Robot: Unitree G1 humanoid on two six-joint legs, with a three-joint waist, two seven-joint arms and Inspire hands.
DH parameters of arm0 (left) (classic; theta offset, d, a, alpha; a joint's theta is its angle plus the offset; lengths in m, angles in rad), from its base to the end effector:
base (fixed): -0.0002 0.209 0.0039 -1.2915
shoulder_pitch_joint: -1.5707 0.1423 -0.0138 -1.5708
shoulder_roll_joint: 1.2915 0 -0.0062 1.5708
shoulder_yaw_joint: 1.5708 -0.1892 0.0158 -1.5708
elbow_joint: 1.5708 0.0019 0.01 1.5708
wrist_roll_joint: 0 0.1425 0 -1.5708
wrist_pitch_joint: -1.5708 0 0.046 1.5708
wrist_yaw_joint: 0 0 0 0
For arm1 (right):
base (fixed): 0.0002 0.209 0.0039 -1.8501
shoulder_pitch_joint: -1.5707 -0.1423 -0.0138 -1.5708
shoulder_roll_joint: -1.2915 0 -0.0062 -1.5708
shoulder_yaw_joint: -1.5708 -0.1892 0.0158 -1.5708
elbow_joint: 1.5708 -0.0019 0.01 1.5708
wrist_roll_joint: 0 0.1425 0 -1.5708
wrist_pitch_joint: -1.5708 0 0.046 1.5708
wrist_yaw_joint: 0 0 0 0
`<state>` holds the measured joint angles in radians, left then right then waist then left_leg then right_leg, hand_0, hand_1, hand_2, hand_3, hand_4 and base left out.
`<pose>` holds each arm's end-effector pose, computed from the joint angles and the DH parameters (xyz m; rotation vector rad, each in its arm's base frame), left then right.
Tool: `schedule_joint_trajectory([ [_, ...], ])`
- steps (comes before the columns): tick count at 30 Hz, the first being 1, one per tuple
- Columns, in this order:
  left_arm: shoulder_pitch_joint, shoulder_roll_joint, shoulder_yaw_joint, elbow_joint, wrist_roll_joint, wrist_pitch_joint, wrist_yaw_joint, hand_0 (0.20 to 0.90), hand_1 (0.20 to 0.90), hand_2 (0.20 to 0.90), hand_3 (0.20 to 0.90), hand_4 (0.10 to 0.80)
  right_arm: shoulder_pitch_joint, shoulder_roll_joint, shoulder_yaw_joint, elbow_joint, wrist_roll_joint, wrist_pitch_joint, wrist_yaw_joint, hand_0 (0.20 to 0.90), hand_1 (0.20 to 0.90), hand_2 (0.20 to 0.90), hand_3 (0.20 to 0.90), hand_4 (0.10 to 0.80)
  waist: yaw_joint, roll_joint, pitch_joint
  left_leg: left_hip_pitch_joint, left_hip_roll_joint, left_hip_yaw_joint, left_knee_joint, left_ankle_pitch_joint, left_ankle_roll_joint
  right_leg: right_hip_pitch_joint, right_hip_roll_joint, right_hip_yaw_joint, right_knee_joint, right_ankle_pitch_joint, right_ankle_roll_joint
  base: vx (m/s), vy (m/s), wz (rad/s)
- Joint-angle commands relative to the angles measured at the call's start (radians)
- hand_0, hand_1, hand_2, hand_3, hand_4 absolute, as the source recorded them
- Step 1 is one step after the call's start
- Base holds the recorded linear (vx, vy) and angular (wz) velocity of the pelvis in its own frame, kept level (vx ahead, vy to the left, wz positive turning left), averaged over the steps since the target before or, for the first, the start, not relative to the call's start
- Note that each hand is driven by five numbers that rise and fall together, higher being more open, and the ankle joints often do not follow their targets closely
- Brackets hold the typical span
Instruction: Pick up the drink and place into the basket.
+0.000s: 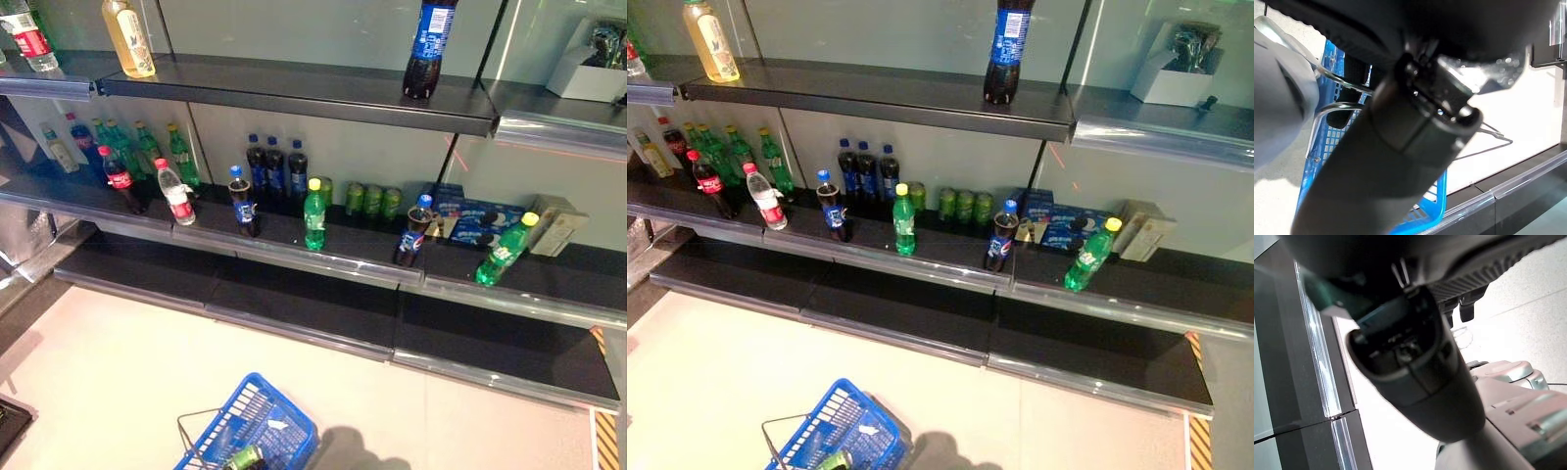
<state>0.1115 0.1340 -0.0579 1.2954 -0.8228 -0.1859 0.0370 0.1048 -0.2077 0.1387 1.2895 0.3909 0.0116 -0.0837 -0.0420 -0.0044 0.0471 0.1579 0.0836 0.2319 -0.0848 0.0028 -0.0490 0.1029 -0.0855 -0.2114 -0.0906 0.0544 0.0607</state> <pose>0.0241 0.2020 -0.1357 -0.4563 1.1211 0.6901 0.0209 -0.2185 -0.1340 0.0173 1.3817 -0.3670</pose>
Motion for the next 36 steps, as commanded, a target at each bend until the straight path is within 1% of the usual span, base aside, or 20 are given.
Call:
schedule_joint_trajectory([
  [1,-0.080,0.029,0.041,-0.019,0.016,-0.112,0.001,0.300,0.300,0.300,0.200,0.100,-0.075,0.023,0.032,0.083,-0.052,-0.027,0.009,0.900,0.900,0.900,0.900,0.800,0.014,-0.008,0.044,0.028,0.027,0.012,0.015,-0.038,-0.016,0.008,-0.027,0.019,0.021,-0.017,0.047,0.025,-0.112,-0.02],
  [7,-0.089,0.036,0.074,-0.026,-0.003,-0.104,0.018,0.300,0.300,0.300,0.200,0.100,-0.081,0.016,0.049,0.069,-0.067,-0.029,-0.002,0.900,0.900,0.900,0.900,0.800,0.019,-0.046,0.065,-0.049,0.084,-0.012,0.225,-0.044,-0.037,0.002,0.026,0.075,0.048,-0.035,0.003,0.012,-0.291,-0.08],
  [9,-0.083,0.028,0.093,-0.030,-0.026,-0.103,0.023,0.300,0.300,0.300,0.200,0.100,-0.076,0.012,0.052,0.063,-0.041,-0.007,0.011,0.900,0.900,0.900,0.900,0.800,0.029,-0.069,0.096,-0.164,0.104,-0.049,0.469,0.004,-0.023,0.005,0.051,0.089,0.060,-0.039,-0.036,0.039,-0.359,-0.34],
  [10,-0.082,0.026,0.093,-0.034,-0.018,-0.095,0.026,0.300,0.300,0.300,0.200,0.100,-0.074,0.010,0.048,0.061,-0.034,0.001,0.016,0.900,0.900,0.900,0.900,0.800,0.033,-0.072,0.106,-0.202,0.091,-0.065,0.516,0.015,-0.017,0.008,0.057,0.094,0.063,-0.041,-0.045,0.062,-0.183,-0.27],
  [11,-0.083,0.020,0.086,-0.036,-0.021,-0.092,0.028,0.300,0.300,0.300,0.200,0.100,-0.076,0.008,0.048,0.056,-0.033,0.007,0.015,0.900,0.900,0.900,0.900,0.800,0.041,-0.074,0.118,-0.246,0.045,-0.093,0.548,-0.007,0.001,0.010,0.055,0.103,0.070,-0.043,-0.047,0.092,-0.080,-0.25],
  [12,-0.078,0.011,0.083,-0.035,-0.036,-0.096,0.027,0.300,0.300,0.300,0.200,0.100,-0.080,0.003,0.048,0.056,-0.046,0.011,0.018,0.900,0.900,0.900,0.900,0.800,0.053,-0.068,0.130,-0.261,-0.020,-0.120,0.532,-0.054,0.024,0.009,0.055,0.112,0.087,-0.053,-0.043,0.133,0.008,-0.37],
  [13,-0.072,0.001,0.082,-0.033,-0.062,-0.103,0.018,0.300,0.300,0.300,0.200,0.100,-0.092,-0.009,0.043,0.062,-0.075,0.010,0.035,0.900,0.900,0.900,0.900,0.800,0.061,-0.049,0.139,-0.293,-0.068,-0.112,0.475,-0.035,0.025,-0.001,0.071,0.119,0.105,-0.071,-0.046,0.128,0.042,-0.34],
  [17,-0.070,-0.007,0.071,-0.037,-0.075,-0.107,0.016,0.300,0.300,0.300,0.200,0.100,-0.105,-0.019,0.046,0.067,-0.094,0.008,0.040,0.900,0.900,0.900,0.900,0.800,0.067,-0.025,0.157,-0.315,-0.072,-0.063,0.372,0.028,0.007,0.011,0.098,0.122,0.102,-0.085,-0.049,0.176,0.025,-0.42],
  [18,-0.072,-0.015,0.060,-0.034,-0.092,-0.121,0.023,0.300,0.300,0.300,0.200,0.100,-0.117,-0.018,0.061,0.063,-0.099,0.018,0.029,0.900,0.900,0.900,0.900,0.800,0.091,-0.001,0.168,-0.363,-0.073,-0.044,0.201,0.134,-0.023,0.048,0.133,0.123,0.082,-0.096,-0.050,0.388,0.017,-0.26],
  [19,-0.070,-0.017,0.061,-0.031,-0.095,-0.125,0.025,0.300,0.300,0.300,0.200,0.100,-0.119,-0.017,0.065,0.061,-0.107,0.021,0.025,0.900,0.900,0.900,0.900,0.800,0.101,0.001,0.169,-0.371,-0.070,-0.042,0.153,0.160,-0.028,0.066,0.140,0.123,0.078,-0.105,-0.051,0.520,0.022,-0.19],
  [22,-0.061,-0.020,0.088,-0.021,-0.078,-0.128,0.026,0.300,0.300,0.300,0.200,0.100,-0.113,-0.011,0.073,0.055,-0.109,0.034,0.011,0.900,0.900,0.900,0.900,0.800,0.128,-0.006,0.164,-0.392,-0.054,-0.026,0.114,0.177,-0.026,0.115,0.145,0.114,0.096,-0.155,-0.059,0.447,0.040,-0.17],
  [25,-0.057,-0.009,0.113,-0.004,-0.061,-0.113,0.029,0.300,0.300,0.300,0.200,0.100,-0.105,0.002,0.050,0.077,-0.060,0.023,0.005,0.900,0.900,0.900,0.900,0.800,0.132,-0.020,0.139,-0.381,-0.074,-0.024,0.195,0.084,0.016,0.136,0.139,0.122,0.191,-0.236,-0.050,0.508,0.097,-0.32],
  [26,-0.058,0.003,0.119,-0.003,-0.054,-0.108,0.023,0.300,0.300,0.300,0.200,0.100,-0.098,0.011,0.034,0.081,-0.043,0.009,0.013,0.900,0.900,0.900,0.900,0.800,0.130,-0.032,0.129,-0.371,-0.091,-0.012,0.226,0.048,0.038,0.148,0.132,0.115,0.263,-0.246,-0.032,0.377,0.072,-0.50],
  [28,-0.058,0.003,0.119,-0.003,-0.054,-0.108,0.023,0.300,0.300,0.300,0.200,0.100,-0.098,0.010,0.034,0.081,-0.043,0.009,0.013,0.900,0.900,0.900,0.900,0.800,0.132,-0.030,0.126,-0.375,-0.087,-0.011,0.225,0.050,0.037,0.144,0.135,0.117,0.262,-0.243,-0.033,0.237,0.057,-0.34],
  [29,-0.061,0.015,0.117,-0.009,-0.059,-0.116,-0.005,0.300,0.300,0.300,0.200,0.100,-0.094,0.018,0.030,0.074,-0.095,-0.036,0.009,0.900,0.900,0.900,0.900,0.800,0.125,-0.041,0.112,-0.347,-0.101,0.007,0.219,0.032,0.060,0.131,0.132,0.097,0.385,-0.191,0.003,0.384,0.097,-0.01],
  [31,-0.071,0.036,0.106,-0.034,-0.065,-0.117,-0.002,0.300,0.300,0.300,0.200,0.100,-0.095,0.030,0.065,0.043,-0.187,-0.061,-0.011,0.900,0.900,0.900,0.900,0.800,0.111,-0.038,0.092,-0.273,-0.123,0.001,0.160,0.020,0.088,0.000,0.124,0.085,0.660,-0.009,0.105,0.454,0.094,0.01],
  [32,-0.077,0.044,0.102,-0.052,-0.066,-0.119,0.006,0.300,0.300,0.300,0.200,0.100,-0.101,0.030,0.093,0.027,-0.203,-0.062,-0.024,0.900,0.900,0.900,0.900,0.800,0.102,-0.034,0.088,-0.243,-0.126,-0.010,0.139,0.014,0.093,-0.060,0.108,0.081,0.692,0.012,0.117,0.349,0.023,0.09],
  [34,-0.105,0.064,0.072,-0.078,-0.084,-0.118,0.014,0.300,0.300,0.300,0.200,0.100,-0.119,0.023,0.129,-0.003,-0.171,-0.043,-0.027,0.900,0.900,0.900,0.900,0.800,0.091,-0.021,0.096,-0.215,-0.119,-0.030,0.129,0.003,0.094,-0.136,0.058,0.037,0.644,-0.029,0.098,0.223,-0.055,0.26],
  [35,-0.110,0.067,0.066,-0.081,-0.085,-0.119,0.012,0.300,0.300,0.300,0.200,0.100,-0.122,0.021,0.132,-0.007,-0.167,-0.043,-0.027,0.900,0.900,0.900,0.900,0.800,0.091,-0.016,0.096,-0.218,-0.114,-0.032,0.130,0.002,0.093,-0.145,0.057,0.032,0.633,-0.033,0.093,0.125,-0.159,0.39],
  [36,-0.147,0.074,0.040,-0.090,-0.100,-0.116,0.011,0.300,0.300,0.300,0.200,0.100,-0.135,0.011,0.144,-0.029,-0.145,-0.048,-0.035,0.900,0.900,0.900,0.900,0.800,0.078,-0.010,0.117,-0.192,-0.111,-0.060,0.140,-0.011,0.078,-0.196,-0.019,0.000,0.470,-0.023,0.073,0.076,-0.179,0.31],
])
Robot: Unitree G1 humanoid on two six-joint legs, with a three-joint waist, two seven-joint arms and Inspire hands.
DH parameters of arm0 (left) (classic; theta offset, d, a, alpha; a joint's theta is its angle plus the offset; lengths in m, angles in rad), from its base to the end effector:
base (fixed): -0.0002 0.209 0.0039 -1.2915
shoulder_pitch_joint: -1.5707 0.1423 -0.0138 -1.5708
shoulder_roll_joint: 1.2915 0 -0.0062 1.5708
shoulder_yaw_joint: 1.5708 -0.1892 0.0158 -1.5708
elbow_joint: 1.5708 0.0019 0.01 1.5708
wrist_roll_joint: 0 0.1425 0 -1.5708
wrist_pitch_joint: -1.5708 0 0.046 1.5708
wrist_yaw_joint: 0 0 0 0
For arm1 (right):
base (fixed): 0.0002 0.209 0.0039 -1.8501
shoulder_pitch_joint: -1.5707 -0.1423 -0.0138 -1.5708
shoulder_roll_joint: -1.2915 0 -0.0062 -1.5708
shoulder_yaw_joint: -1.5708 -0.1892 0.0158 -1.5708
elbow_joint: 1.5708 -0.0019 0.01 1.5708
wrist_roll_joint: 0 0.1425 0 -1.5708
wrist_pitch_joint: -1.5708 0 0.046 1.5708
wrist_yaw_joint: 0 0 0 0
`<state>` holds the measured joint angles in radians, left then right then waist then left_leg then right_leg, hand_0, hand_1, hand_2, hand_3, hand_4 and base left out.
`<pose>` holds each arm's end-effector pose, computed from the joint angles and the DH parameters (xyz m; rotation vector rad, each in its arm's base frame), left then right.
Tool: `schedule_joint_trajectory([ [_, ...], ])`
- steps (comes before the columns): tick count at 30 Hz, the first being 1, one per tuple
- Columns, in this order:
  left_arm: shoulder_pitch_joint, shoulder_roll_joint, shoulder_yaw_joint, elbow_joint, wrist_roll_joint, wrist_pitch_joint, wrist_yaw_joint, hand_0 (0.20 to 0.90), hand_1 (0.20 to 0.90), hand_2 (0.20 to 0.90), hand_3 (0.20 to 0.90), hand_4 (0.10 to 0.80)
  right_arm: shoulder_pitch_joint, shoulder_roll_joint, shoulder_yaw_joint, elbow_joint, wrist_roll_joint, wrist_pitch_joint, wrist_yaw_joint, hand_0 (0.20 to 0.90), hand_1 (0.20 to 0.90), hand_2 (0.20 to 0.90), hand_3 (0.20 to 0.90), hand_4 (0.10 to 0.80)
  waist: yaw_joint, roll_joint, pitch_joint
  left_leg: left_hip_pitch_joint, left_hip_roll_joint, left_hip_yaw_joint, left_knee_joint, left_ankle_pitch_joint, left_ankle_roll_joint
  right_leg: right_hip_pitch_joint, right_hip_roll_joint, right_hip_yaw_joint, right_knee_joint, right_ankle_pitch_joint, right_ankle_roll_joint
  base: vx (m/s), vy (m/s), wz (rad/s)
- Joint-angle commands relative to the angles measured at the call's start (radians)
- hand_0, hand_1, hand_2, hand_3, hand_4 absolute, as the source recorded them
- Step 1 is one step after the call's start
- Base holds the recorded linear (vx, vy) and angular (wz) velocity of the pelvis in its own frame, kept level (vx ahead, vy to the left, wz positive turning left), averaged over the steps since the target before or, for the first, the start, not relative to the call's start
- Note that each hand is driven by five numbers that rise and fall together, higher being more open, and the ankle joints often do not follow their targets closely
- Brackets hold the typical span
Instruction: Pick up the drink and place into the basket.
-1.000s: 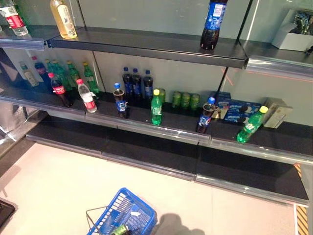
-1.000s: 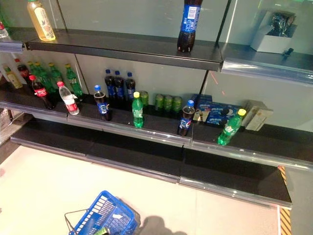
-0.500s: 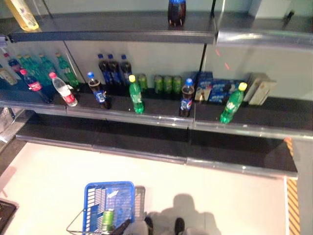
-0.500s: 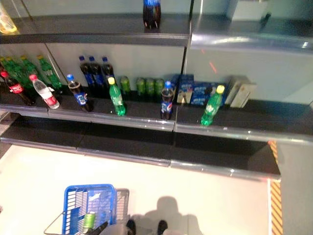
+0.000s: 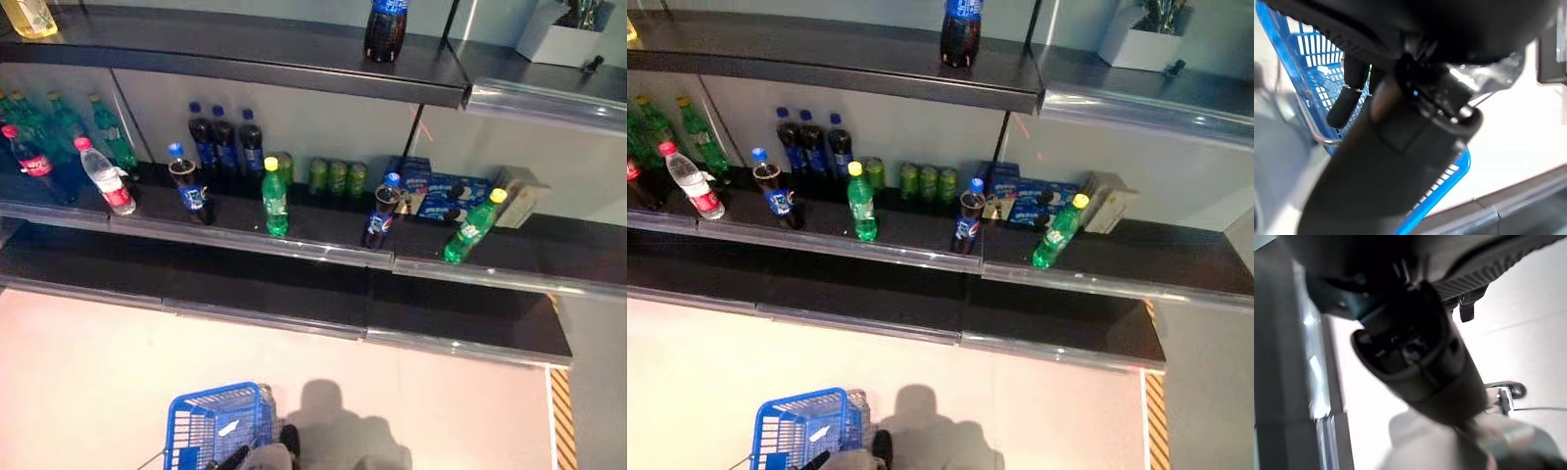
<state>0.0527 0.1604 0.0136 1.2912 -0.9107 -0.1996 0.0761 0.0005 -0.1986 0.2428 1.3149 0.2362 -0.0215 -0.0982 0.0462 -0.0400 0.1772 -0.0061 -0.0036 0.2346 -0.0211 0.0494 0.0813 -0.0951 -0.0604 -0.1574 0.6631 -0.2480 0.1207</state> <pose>0.0468 0.2165 -0.1311 -0.5240 1.0133 0.8294 0.0574 -0.2095 -0.1325 -0.1921 1.2938 -0.1624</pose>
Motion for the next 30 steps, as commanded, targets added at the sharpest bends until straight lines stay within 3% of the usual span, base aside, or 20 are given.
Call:
schedule_joint_trajectory([
  [1,-0.102,0.049,-0.041,-0.090,-0.018,-0.102,-0.027,0.300,0.300,0.300,0.200,0.100,-0.034,-0.003,0.047,-0.066,0.005,-0.026,-0.030,0.900,0.900,0.900,0.900,0.800,-0.014,0.030,-0.007,-0.021,-0.021,-0.068,0.077,-0.066,-0.056,-0.023,-0.074,-0.057,-0.337,0.292,0.009,0.060,-0.182,0.35],
  [2,-0.106,0.048,-0.044,-0.092,-0.019,-0.103,-0.026,0.300,0.300,0.300,0.200,0.100,-0.034,-0.005,0.049,-0.071,0.004,-0.029,-0.034,0.900,0.900,0.900,0.900,0.800,-0.019,0.030,-0.002,-0.015,-0.021,-0.071,0.079,-0.073,-0.058,-0.028,-0.090,-0.058,-0.365,0.303,0.009,0.030,-0.206,0.22],
  [3,-0.121,0.043,-0.048,-0.110,-0.031,-0.104,-0.015,0.300,0.300,0.300,0.200,0.100,-0.036,-0.019,0.065,-0.106,-0.030,-0.057,-0.066,0.900,0.900,0.900,0.900,0.800,-0.036,0.031,0.020,0.003,-0.014,-0.077,0.082,-0.102,-0.067,-0.066,-0.151,-0.039,-0.484,0.357,0.017,-0.001,-0.238,0.34],
  [4,-0.120,0.043,-0.051,-0.114,-0.048,-0.107,-0.013,0.300,0.300,0.300,0.200,0.100,-0.040,-0.025,0.077,-0.120,-0.048,-0.075,-0.089,0.900,0.900,0.900,0.900,0.800,-0.048,0.031,0.029,0.015,-0.008,-0.087,0.080,-0.117,-0.070,-0.088,-0.160,-0.004,-0.502,0.385,0.027,0.003,-0.320,0.44],
  [5,-0.111,0.043,-0.053,-0.119,-0.072,-0.113,-0.010,0.300,0.300,0.300,0.200,0.100,-0.042,-0.027,0.090,-0.138,-0.054,-0.080,-0.103,0.900,0.900,0.900,0.900,0.800,-0.057,0.031,0.033,0.027,0.009,-0.092,0.079,-0.122,-0.076,-0.092,-0.151,0.022,-0.495,0.371,0.030,0.016,-0.265,0.51],
  [7,-0.093,0.033,-0.043,-0.123,-0.076,-0.118,0.001,0.300,0.300,0.300,0.200,0.100,-0.036,-0.026,0.101,-0.162,-0.069,-0.089,-0.109,0.900,0.900,0.900,0.900,0.800,-0.055,0.025,0.025,0.033,0.026,-0.086,0.087,-0.119,-0.084,-0.055,-0.138,0.012,-0.519,0.340,0.031,0.058,-0.259,0.41],
  [13,-0.047,0.019,-0.006,-0.100,-0.047,-0.117,0.028,0.300,0.300,0.300,0.200,0.100,-0.010,-0.042,0.126,-0.216,-0.122,-0.103,-0.055,0.900,0.900,0.900,0.900,0.800,-0.039,-0.010,-0.011,0.025,0.041,-0.103,0.118,-0.117,-0.111,0.051,-0.096,-0.021,-0.621,0.316,0.008,0.048,-0.235,0.36],
  [15,-0.038,0.013,-0.002,-0.097,-0.054,-0.108,0.013,0.300,0.300,0.300,0.200,0.100,-0.015,-0.060,0.137,-0.225,-0.084,-0.089,-0.026,0.900,0.900,0.900,0.900,0.800,-0.023,-0.021,-0.003,-0.027,0.020,-0.176,0.211,-0.142,-0.124,0.066,-0.085,-0.001,-0.643,0.316,-0.010,-0.060,-0.083,0.03],
  [16,-0.036,0.007,-0.007,-0.094,-0.060,-0.109,0.001,0.300,0.300,0.300,0.200,0.100,-0.023,-0.065,0.145,-0.221,-0.082,-0.095,-0.025,0.900,0.900,0.900,0.900,0.800,-0.019,-0.020,0.001,-0.028,0.029,-0.198,0.210,-0.141,-0.126,0.064,-0.083,0.006,-0.642,0.316,-0.013,-0.072,0.065,-0.06],
  [18,-0.036,-0.004,-0.019,-0.094,-0.060,-0.111,-0.001,0.300,0.300,0.300,0.200,0.100,-0.026,-0.069,0.148,-0.223,-0.094,-0.109,-0.049,0.900,0.900,0.900,0.900,0.800,-0.030,-0.009,-0.001,-0.002,0.077,-0.173,0.156,-0.110,-0.136,0.064,-0.080,-0.004,-0.633,0.307,-0.015,-0.035,0.111,-0.15],
  [21,-0.036,-0.009,-0.028,-0.102,-0.044,-0.109,0.011,0.300,0.300,0.300,0.200,0.100,-0.015,-0.068,0.141,-0.234,-0.106,-0.137,-0.088,0.900,0.900,0.900,0.900,0.800,-0.043,-0.002,-0.004,0.022,0.107,-0.140,0.110,-0.085,-0.143,0.071,-0.082,-0.015,-0.631,0.299,-0.012,0.019,0.131,-0.06],
  [22,-0.038,-0.004,-0.019,-0.119,0.005,-0.098,0.023,0.300,0.300,0.300,0.200,0.100,0.013,-0.072,0.138,-0.312,-0.205,-0.176,-0.176,0.900,0.900,0.900,0.900,0.800,-0.067,0.001,-0.012,0.056,0.131,-0.105,0.057,-0.066,-0.153,0.063,-0.105,-0.023,-0.611,0.301,0.013,0.075,0.209,0.11],
  [24,-0.040,0.020,-0.007,-0.152,0.002,-0.084,0.014,0.300,0.300,0.300,0.200,0.100,0.033,-0.107,0.170,-0.459,-0.307,-0.150,-0.199,0.900,0.900,0.900,0.900,0.800,-0.083,0.003,-0.006,0.081,0.135,-0.090,0.040,-0.073,-0.154,0.045,-0.126,-0.020,-0.590,0.309,0.033,0.062,0.180,0.12],
  [30,-0.020,0.079,0.016,-0.231,0.011,-0.040,0.032,0.300,0.300,0.300,0.200,0.100,0.047,-0.232,0.227,-0.876,-0.348,-0.151,-0.156,0.900,0.900,0.900,0.900,0.800,-0.098,-0.016,-0.001,0.102,0.132,-0.039,0.048,-0.102,-0.149,0.026,-0.174,-0.035,-0.593,0.343,0.076,0.033,0.043,-0.03],
])
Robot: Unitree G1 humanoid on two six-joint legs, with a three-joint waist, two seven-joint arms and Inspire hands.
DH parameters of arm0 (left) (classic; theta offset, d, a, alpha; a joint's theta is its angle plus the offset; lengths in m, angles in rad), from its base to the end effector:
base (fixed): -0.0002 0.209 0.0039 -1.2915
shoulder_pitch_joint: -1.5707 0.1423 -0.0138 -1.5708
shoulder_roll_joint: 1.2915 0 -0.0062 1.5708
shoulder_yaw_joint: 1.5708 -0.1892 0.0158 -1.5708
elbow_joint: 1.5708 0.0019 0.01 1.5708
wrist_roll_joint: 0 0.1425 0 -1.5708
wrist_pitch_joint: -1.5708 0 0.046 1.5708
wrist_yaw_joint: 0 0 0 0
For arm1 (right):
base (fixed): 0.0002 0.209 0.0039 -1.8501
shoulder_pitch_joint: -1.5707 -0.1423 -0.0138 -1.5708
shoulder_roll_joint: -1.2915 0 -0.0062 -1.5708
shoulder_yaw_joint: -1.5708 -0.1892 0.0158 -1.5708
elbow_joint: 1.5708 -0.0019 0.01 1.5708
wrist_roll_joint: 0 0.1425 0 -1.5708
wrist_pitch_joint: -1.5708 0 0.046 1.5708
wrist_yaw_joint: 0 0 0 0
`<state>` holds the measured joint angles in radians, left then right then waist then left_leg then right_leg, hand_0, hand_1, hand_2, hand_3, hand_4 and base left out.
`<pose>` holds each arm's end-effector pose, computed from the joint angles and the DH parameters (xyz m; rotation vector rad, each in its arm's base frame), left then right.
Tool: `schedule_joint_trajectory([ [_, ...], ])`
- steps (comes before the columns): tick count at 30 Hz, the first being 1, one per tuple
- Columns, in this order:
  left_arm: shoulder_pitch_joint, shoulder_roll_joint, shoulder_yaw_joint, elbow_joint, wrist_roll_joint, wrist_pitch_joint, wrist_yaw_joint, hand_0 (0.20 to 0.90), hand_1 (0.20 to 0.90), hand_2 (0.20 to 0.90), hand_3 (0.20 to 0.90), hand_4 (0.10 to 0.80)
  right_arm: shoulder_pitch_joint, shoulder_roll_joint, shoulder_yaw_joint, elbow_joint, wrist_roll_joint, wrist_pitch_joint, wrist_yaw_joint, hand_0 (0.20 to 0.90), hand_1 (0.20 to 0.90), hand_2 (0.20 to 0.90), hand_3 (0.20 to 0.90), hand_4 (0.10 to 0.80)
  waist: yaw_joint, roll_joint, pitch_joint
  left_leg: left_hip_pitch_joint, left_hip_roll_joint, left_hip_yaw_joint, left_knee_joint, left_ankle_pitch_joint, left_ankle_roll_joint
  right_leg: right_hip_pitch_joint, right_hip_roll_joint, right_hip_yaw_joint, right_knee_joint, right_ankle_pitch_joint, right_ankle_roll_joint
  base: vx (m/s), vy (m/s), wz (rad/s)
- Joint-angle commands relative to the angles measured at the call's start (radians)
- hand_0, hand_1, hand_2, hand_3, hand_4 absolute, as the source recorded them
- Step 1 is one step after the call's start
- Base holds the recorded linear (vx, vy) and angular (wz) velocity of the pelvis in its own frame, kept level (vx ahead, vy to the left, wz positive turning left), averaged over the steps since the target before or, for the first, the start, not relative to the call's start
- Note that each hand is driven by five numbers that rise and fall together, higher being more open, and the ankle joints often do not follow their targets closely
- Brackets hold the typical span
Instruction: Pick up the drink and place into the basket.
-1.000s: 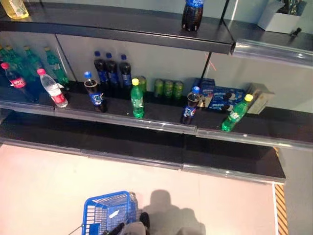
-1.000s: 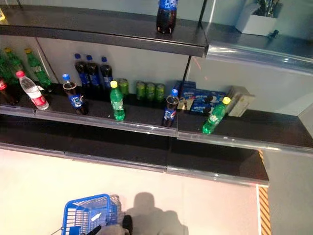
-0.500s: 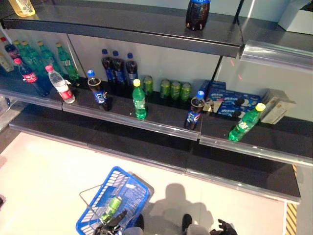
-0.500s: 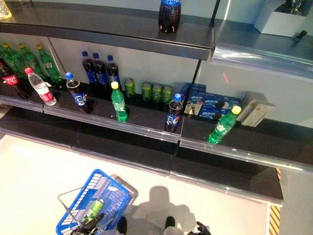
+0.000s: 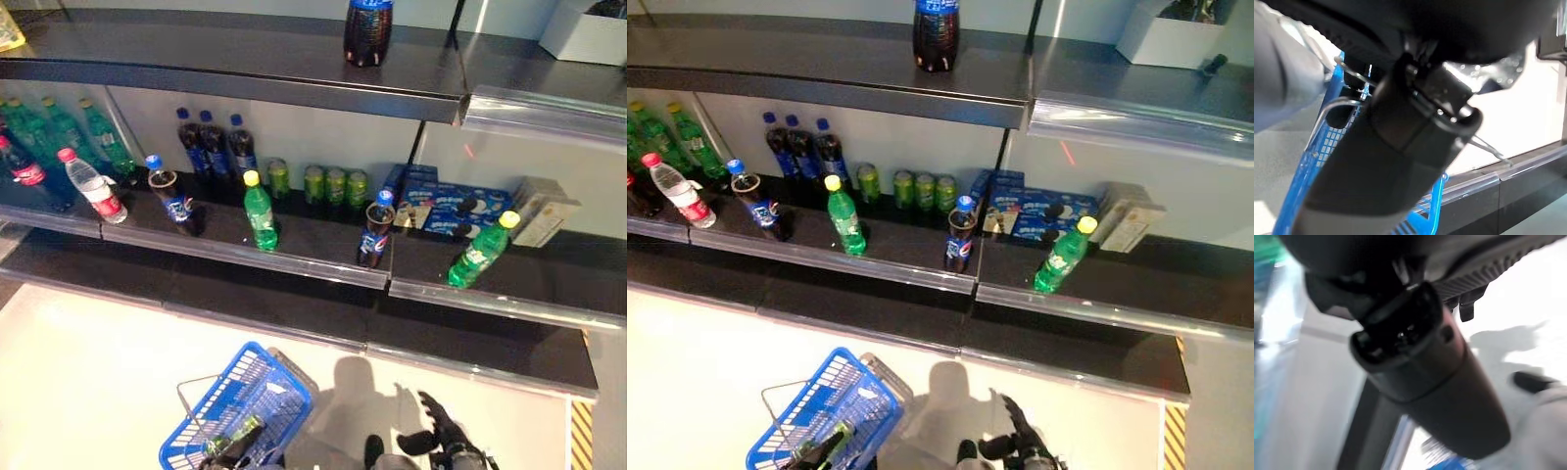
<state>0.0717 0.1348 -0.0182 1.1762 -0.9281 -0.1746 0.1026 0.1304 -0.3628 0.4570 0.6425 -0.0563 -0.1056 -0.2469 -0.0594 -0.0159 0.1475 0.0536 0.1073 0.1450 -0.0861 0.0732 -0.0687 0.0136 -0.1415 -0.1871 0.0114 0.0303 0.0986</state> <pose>0.0600 0.2038 -0.1294 -0.5681 0.9791 0.7779 0.1079 -0.1935 -0.0899 -0.5735 0.6578 0.1396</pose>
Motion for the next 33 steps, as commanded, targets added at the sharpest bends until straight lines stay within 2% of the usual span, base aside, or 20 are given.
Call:
schedule_joint_trajectory([
  [1,-0.030,0.110,0.048,-0.132,0.026,-0.059,0.011,0.300,0.300,0.300,0.200,0.100,-0.084,-0.102,0.010,-0.283,-0.067,-0.075,0.006,0.900,0.900,0.900,0.900,0.800,0.007,-0.044,0.028,0.040,0.023,0.059,0.119,-0.130,0.003,-0.082,-0.095,-0.004,0.053,0.066,0.099,0.000,0.000,0.00],
  [3,-0.013,0.115,0.051,-0.139,0.021,-0.055,0.002,0.300,0.300,0.300,0.200,0.100,-0.095,-0.173,-0.020,-0.461,-0.063,-0.084,0.030,0.900,0.900,0.900,0.900,0.800,0.005,-0.054,0.025,0.035,0.027,0.072,0.132,-0.137,0.006,-0.077,-0.096,0.001,0.040,0.069,0.101,0.044,-0.043,0.00],
  [6,0.009,0.103,0.058,-0.148,0.036,-0.054,-0.002,0.300,0.300,0.300,0.200,0.100,-0.103,-0.231,-0.084,-0.625,-0.044,-0.099,0.052,0.900,0.900,0.900,0.900,0.800,0.002,-0.060,0.019,0.039,0.031,0.079,0.134,-0.141,0.006,-0.072,-0.092,0.006,0.033,0.065,0.099,0.061,-0.033,-0.01],
  [7,0.027,0.089,0.064,-0.153,0.057,-0.056,-0.006,0.300,0.300,0.300,0.200,0.100,-0.104,-0.273,-0.157,-0.738,-0.002,-0.125,0.060,0.900,0.900,0.900,0.900,0.800,0.000,-0.062,0.012,0.046,0.034,0.086,0.132,-0.144,0.006,-0.065,-0.088,0.008,0.031,0.058,0.097,0.078,-0.020,-0.05],
  [10,0.039,0.076,0.076,-0.151,0.079,-0.055,-0.010,0.300,0.300,0.300,0.200,0.100,-0.102,-0.311,-0.235,-0.813,0.048,-0.151,0.051,0.900,0.900,0.900,0.900,0.800,-0.003,-0.061,0.004,0.054,0.038,0.092,0.130,-0.147,0.003,-0.058,-0.084,0.012,0.030,0.050,0.094,0.074,-0.013,-0.11],
  [12,0.058,0.058,0.096,-0.147,0.101,-0.059,-0.011,0.300,0.300,0.300,0.200,0.100,-0.093,-0.333,-0.367,-0.920,0.142,-0.166,0.032,0.900,0.900,0.900,0.900,0.800,-0.010,-0.057,-0.011,0.070,0.044,0.103,0.122,-0.151,-0.001,-0.045,-0.080,0.012,0.026,0.041,0.092,0.100,-0.008,-0.06],
  [18,0.084,0.049,0.131,-0.132,0.125,-0.065,-0.005,0.300,0.300,0.300,0.200,0.100,-0.062,-0.312,-0.502,-1.009,0.160,-0.186,-0.090,0.900,0.900,0.900,0.900,0.800,-0.020,-0.043,-0.027,0.091,0.046,0.120,0.114,-0.159,-0.001,-0.036,-0.080,0.009,0.026,0.033,0.092,0.060,-0.001,-0.03],
  [20,0.095,0.046,0.143,-0.116,0.125,-0.074,-0.013,0.300,0.300,0.300,0.200,0.100,-0.053,-0.287,-0.542,-1.028,0.143,-0.213,-0.183,0.900,0.900,0.900,0.900,0.800,-0.026,-0.035,-0.030,0.096,0.044,0.124,0.118,-0.165,0.001,-0.039,-0.080,0.010,0.031,0.030,0.091,0.046,0.014,-0.09],
  [22,0.096,0.046,0.144,-0.115,0.125,-0.073,-0.014,0.300,0.300,0.300,0.200,0.100,-0.051,-0.286,-0.545,-1.030,0.133,-0.218,-0.199,0.900,0.900,0.900,0.900,0.800,-0.026,-0.035,-0.030,0.096,0.043,0.125,0.119,-0.166,0.001,-0.039,-0.080,0.010,0.032,0.030,0.091,0.016,0.008,-0.03],
  [25,0.104,0.041,0.145,-0.105,0.129,-0.078,-0.017,0.300,0.300,0.300,0.200,0.100,-0.048,-0.265,-0.572,-1.040,0.097,-0.230,-0.301,0.900,0.900,0.900,0.900,0.800,-0.028,-0.028,-0.032,0.100,0.040,0.128,0.120,-0.170,0.003,-0.039,-0.080,0.009,0.036,0.026,0.090,0.011,0.007,0.00],
  [26,0.109,0.037,0.144,-0.100,0.127,-0.079,-0.019,0.300,0.300,0.300,0.200,0.100,-0.045,-0.250,-0.589,-1.038,0.090,-0.245,-0.384,0.900,0.900,0.900,0.900,0.800,-0.030,-0.023,-0.032,0.101,0.038,0.129,0.123,-0.174,0.004,-0.041,-0.081,0.010,0.041,0.023,0.091,0.000,0.000,0.00],
  [29,0.109,0.032,0.136,-0.096,0.120,-0.077,-0.018,0.300,0.300,0.300,0.200,0.100,-0.034,-0.216,-0.594,-1.023,0.082,-0.236,-0.467,0.900,0.900,0.900,0.900,0.800,-0.035,-0.017,-0.032,0.100,0.035,0.132,0.130,-0.178,0.005,-0.048,-0.082,0.014,0.051,0.019,0.092,0.013,0.014,-0.04],
  [33,0.111,0.035,0.129,-0.099,0.110,-0.074,-0.017,0.300,0.300,0.300,0.200,0.100,-0.019,-0.196,-0.576,-0.989,0.116,-0.222,-0.465,0.900,0.900,0.900,0.900,0.800,-0.040,-0.015,-0.028,0.095,0.034,0.133,0.145,-0.183,0.007,-0.061,-0.082,0.016,0.068,0.014,0.090,0.018,0.009,-0.09],
])
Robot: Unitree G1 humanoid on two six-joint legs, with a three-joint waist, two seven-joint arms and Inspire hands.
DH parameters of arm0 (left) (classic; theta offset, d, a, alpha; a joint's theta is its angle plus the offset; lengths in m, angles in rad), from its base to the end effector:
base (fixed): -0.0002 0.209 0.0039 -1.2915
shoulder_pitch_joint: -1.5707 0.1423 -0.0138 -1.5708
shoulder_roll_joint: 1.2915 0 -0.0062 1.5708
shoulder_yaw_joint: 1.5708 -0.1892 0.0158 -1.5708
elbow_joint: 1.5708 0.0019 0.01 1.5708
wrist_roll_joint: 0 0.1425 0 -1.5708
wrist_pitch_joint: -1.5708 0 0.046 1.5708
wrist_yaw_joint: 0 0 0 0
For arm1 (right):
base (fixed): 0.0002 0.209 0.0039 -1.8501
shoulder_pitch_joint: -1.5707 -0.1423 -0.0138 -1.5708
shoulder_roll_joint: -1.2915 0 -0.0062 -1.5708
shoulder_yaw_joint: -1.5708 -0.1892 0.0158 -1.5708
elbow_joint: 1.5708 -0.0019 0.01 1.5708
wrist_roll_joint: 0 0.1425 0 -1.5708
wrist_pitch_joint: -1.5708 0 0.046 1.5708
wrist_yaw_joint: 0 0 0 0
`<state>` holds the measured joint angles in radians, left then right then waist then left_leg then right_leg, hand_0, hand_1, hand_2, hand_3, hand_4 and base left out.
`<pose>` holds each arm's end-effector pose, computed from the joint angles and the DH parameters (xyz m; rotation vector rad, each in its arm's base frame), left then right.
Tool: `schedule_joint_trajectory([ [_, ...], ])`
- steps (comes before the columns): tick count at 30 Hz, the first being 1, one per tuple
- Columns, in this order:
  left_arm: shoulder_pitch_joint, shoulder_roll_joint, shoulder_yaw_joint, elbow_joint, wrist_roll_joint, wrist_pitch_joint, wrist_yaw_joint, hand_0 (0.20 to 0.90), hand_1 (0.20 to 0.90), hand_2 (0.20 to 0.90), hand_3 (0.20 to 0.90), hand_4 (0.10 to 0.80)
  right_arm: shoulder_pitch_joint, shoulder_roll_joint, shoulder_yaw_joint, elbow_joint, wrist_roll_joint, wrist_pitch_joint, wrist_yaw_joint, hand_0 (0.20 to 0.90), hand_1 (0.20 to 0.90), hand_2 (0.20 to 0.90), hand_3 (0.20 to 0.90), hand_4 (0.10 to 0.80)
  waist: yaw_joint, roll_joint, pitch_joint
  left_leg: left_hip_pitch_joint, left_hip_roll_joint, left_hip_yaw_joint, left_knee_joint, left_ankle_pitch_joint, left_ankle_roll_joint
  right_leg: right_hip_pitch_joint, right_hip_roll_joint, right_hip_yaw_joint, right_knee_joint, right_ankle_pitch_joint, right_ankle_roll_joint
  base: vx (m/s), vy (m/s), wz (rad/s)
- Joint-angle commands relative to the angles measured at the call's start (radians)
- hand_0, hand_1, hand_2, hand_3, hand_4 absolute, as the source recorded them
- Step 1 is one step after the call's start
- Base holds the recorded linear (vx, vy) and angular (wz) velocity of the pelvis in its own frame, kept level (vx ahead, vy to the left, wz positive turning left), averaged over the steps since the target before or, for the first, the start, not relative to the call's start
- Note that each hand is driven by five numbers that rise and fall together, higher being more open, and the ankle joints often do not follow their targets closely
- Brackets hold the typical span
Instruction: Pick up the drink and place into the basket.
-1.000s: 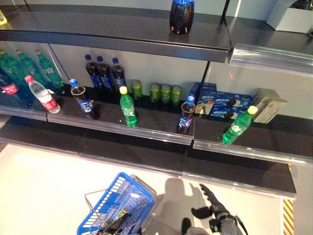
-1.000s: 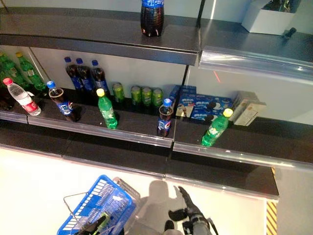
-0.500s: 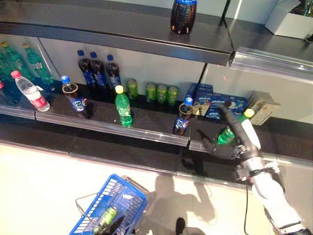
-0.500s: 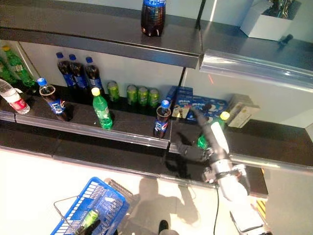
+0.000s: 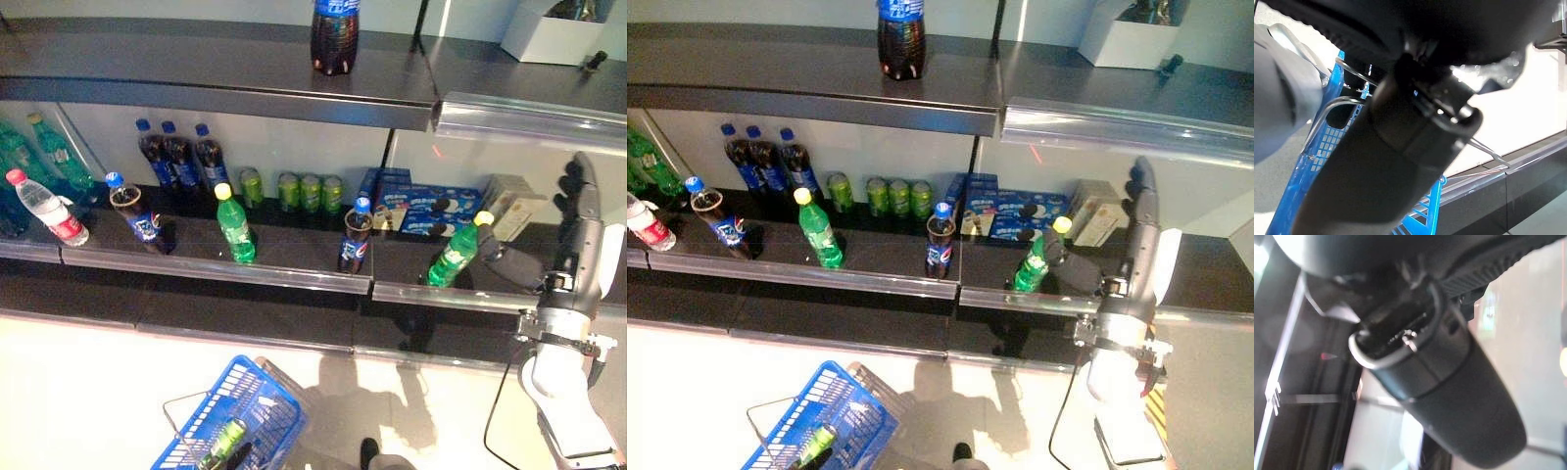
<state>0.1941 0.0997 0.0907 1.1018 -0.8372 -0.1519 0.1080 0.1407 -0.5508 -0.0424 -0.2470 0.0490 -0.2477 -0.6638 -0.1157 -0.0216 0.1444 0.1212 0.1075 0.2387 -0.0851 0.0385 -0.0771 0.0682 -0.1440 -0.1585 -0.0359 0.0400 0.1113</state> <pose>0.0255 0.2013 -0.1313 -0.5769 1.0258 0.8410 0.1781 -0.2367 0.0975 -0.3625 -0.5012 -0.5509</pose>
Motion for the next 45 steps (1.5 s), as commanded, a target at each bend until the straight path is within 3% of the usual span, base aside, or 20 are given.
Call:
schedule_joint_trajectory([
  [1,-0.011,0.070,0.019,-0.027,0.018,-0.096,-0.023,0.300,0.300,0.300,0.200,0.100,-0.026,-0.005,-0.073,-0.094,0.014,-0.072,-0.044,0.900,0.900,0.900,0.900,0.800,0.015,-0.008,-0.024,0.027,0.033,0.039,0.146,-0.150,0.016,-0.118,-0.079,-0.012,0.118,0.004,0.077,0.009,0.001,-0.06],
  [8,-0.035,0.074,-0.029,-0.066,-0.022,-0.095,-0.004,0.300,0.300,0.300,0.200,0.100,-0.048,0.032,0.014,0.002,0.089,-0.085,-0.032,0.900,0.900,0.900,0.900,0.800,0.012,-0.003,0.034,-0.046,0.040,0.026,0.254,-0.171,0.019,-0.187,-0.078,-0.013,0.214,-0.026,0.055,-0.027,0.005,0.02],
  [18,-0.114,0.072,-0.126,-0.113,-0.112,-0.111,0.038,0.300,0.300,0.300,0.200,0.100,-0.214,0.066,0.104,0.106,0.127,-0.155,-0.132,0.900,0.900,0.900,0.900,0.800,0.025,0.018,0.164,-0.207,0.036,-0.014,0.374,-0.172,0.024,-0.316,-0.088,-0.001,0.337,-0.052,0.030,-0.123,0.016,0.07],
  [26,-0.178,0.083,-0.171,-0.131,-0.149,-0.118,0.032,0.300,0.300,0.300,0.200,0.100,-0.412,0.039,0.115,0.162,0.109,-0.108,-0.170,0.900,0.900,0.900,0.900,0.800,0.052,0.031,0.235,-0.295,0.022,-0.047,0.391,-0.143,0.021,-0.373,-0.089,-0.010,0.347,-0.040,0.021,-0.089,-0.009,0.04],
  [32,-0.212,0.091,-0.191,-0.136,-0.163,-0.125,0.019,0.300,0.300,0.300,0.200,0.100,-0.527,0.050,0.099,0.242,0.115,-0.101,-0.282,0.900,0.900,0.900,0.900,0.800,0.068,0.045,0.275,-0.341,0.015,-0.064,0.390,-0.122,0.015,-0.399,-0.088,-0.026,0.344,-0.034,0.009,-0.062,-0.018,0.05],
  [45,-0.234,0.082,-0.215,-0.135,-0.175,-0.115,-0.003,0.300,0.300,0.300,0.200,0.100,-0.664,0.016,0.069,0.404,0.220,-0.100,-0.284,0.900,0.900,0.900,0.900,0.800,0.093,0.085,0.305,-0.370,-0.002,-0.073,0.413,-0.112,0.008,-0.388,-0.094,-0.042,0.344,-0.048,-0.017,-0.007,0.008,0.01],
])
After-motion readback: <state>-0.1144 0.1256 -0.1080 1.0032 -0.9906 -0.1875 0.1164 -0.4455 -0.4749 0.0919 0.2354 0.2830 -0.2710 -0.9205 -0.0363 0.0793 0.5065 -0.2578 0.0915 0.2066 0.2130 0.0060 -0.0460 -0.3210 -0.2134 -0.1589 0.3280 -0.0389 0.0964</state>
